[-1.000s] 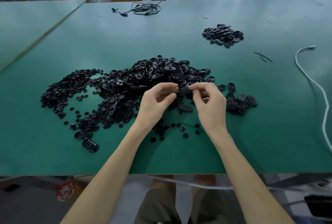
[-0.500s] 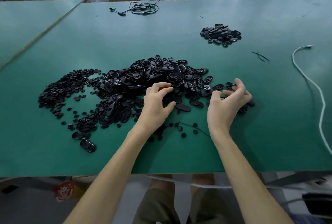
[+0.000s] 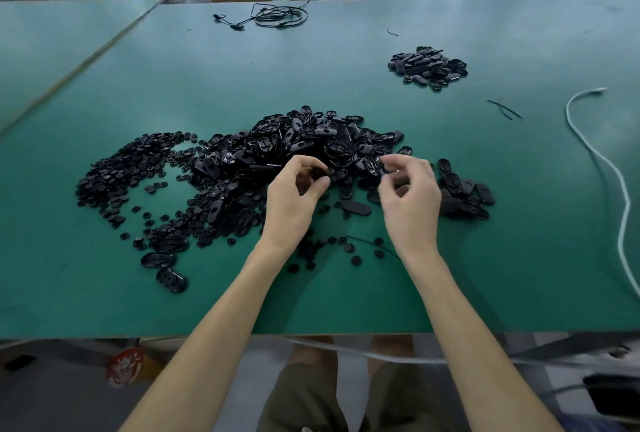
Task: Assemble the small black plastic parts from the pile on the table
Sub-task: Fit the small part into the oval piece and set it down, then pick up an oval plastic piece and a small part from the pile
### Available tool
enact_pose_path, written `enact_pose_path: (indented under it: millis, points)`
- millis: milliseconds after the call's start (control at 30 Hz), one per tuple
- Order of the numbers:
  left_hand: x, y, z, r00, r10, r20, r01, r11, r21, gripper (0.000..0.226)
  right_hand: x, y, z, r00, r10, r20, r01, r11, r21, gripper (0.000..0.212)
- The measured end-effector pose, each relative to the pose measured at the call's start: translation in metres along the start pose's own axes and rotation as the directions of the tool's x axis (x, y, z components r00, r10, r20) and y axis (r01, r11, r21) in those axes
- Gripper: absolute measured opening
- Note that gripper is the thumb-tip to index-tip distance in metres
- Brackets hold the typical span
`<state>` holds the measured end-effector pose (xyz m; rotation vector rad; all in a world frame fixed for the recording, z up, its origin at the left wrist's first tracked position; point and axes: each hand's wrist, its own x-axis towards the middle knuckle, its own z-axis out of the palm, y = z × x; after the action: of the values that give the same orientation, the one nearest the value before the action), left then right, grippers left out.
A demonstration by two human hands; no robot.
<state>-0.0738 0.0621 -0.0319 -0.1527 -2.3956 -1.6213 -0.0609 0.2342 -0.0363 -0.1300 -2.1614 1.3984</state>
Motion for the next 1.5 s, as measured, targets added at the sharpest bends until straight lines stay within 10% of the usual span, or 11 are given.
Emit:
enact_pose_path:
  millis: [167,333,967,1500]
  points:
    - [0.002,-0.004,-0.002,0.991,-0.014,-0.136,0.007,0.999,-0.051,0.008,-0.005,0.003,0.009,0.899,-0.243,0.364,0.328,0.925,-0.192,0.04]
    - [0.004,-0.006,-0.001,0.988,-0.066,-0.142,0.051,0.994,-0.101,0.024,-0.007,0.005,0.013,0.833,-0.179,0.524,0.381,0.872,-0.307,0.052]
    - [0.003,-0.006,0.001,0.993,0.114,0.038,-0.117,0.991,0.07,0.047,-0.005,0.001,0.013,0.937,-0.077,0.341,0.246,0.838,-0.488,0.035]
    - [0.001,-0.002,0.001,0.988,0.118,0.103,-0.128,0.987,0.1,0.016,-0.005,-0.003,0.006,0.958,-0.132,0.254,0.15,0.987,-0.054,0.01]
